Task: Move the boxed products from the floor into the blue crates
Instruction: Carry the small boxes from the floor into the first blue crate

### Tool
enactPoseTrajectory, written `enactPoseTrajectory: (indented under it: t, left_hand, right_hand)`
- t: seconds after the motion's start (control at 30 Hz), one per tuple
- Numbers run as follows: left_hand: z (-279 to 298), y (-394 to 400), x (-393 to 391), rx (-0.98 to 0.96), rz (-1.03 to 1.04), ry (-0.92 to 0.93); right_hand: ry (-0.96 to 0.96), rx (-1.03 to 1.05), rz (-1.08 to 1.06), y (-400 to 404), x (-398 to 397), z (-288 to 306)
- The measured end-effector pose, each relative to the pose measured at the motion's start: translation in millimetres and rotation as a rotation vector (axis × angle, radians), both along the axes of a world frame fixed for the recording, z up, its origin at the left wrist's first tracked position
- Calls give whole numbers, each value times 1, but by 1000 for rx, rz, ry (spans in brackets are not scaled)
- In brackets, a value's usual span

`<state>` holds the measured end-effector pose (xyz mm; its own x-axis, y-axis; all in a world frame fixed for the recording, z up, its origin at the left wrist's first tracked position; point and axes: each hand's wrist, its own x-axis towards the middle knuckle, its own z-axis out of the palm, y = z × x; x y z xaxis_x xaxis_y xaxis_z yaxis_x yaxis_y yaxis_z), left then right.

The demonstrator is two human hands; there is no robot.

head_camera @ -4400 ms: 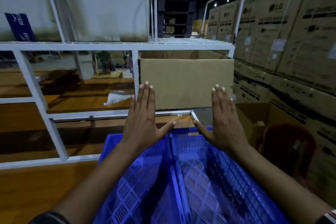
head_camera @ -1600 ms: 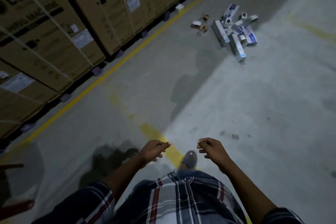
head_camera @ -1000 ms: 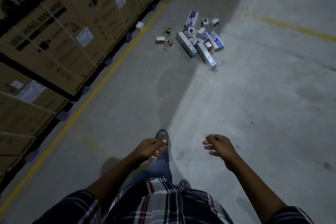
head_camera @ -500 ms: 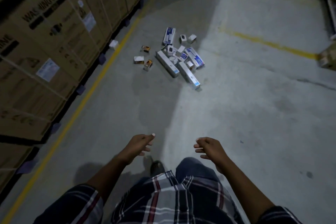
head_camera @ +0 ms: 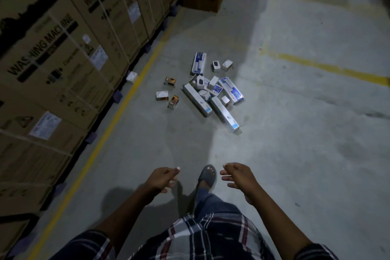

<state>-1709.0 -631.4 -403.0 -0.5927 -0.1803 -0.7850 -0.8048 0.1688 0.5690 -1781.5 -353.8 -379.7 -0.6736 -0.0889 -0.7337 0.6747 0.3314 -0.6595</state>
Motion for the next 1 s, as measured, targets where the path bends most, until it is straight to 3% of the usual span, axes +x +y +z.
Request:
enactPoseTrajectory:
  t: [0.47,0.67,1.0]
  left_hand:
    - [24,-19,-264,-23,66,104]
    - [19,-51,-326,4,85,150]
    - [-28,-171,-426,42,89,1]
  right_hand:
    - [5,11,5,-19,-283,-9]
    - [-35,1,-38,-62,-349,-18]
    - [-29,123,14,-179,-430,-28]
